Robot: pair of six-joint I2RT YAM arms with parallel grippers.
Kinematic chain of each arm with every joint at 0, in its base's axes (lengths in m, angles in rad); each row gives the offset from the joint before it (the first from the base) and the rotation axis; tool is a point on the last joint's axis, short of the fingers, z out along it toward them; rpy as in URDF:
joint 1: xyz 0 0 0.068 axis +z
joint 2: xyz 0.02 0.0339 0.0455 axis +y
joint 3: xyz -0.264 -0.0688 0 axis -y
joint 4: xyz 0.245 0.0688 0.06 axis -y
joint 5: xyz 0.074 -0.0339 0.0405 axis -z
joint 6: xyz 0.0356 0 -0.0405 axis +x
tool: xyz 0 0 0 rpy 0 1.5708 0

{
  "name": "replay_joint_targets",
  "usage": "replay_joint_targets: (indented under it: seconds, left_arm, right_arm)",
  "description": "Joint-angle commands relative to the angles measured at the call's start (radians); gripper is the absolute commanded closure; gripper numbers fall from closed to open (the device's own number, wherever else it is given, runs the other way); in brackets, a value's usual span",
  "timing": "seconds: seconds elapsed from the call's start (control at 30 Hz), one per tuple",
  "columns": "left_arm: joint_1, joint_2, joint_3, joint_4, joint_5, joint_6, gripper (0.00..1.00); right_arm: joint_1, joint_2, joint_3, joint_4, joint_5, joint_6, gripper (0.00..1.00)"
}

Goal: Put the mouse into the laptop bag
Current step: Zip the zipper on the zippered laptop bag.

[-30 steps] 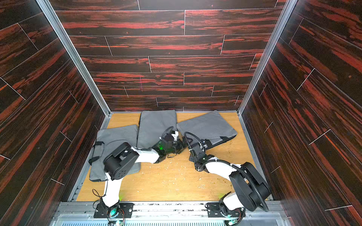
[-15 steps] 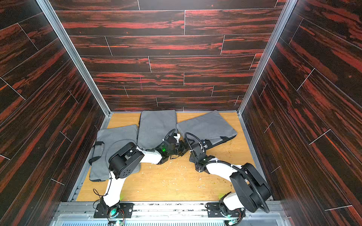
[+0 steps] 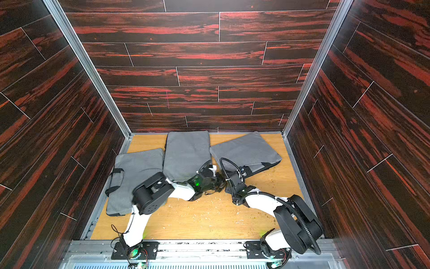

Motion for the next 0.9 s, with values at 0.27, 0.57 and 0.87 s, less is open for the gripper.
replay_joint_targets:
  seconds: [0.27, 0.57, 0.87]
  left_arm:
    - [0.01, -0.018, 0.05, -0.167, -0.042, 0.09, 0.85]
    - [0.013, -0.116, 0.01, -0.171, -0.027, 0.16, 1.0]
    - [0.014, -0.243, -0.038, -0.205, 0.008, 0.255, 1.0]
  right_arm:
    - [-0.008, -0.038, -0.014, -0.059, 0.04, 0.044, 1.0]
    - [-0.156, -0.062, -0.057, -0.081, -0.025, 0.109, 1.0]
    - [-0.285, -0.065, -0.031, -0.207, -0.002, 0.194, 1.0]
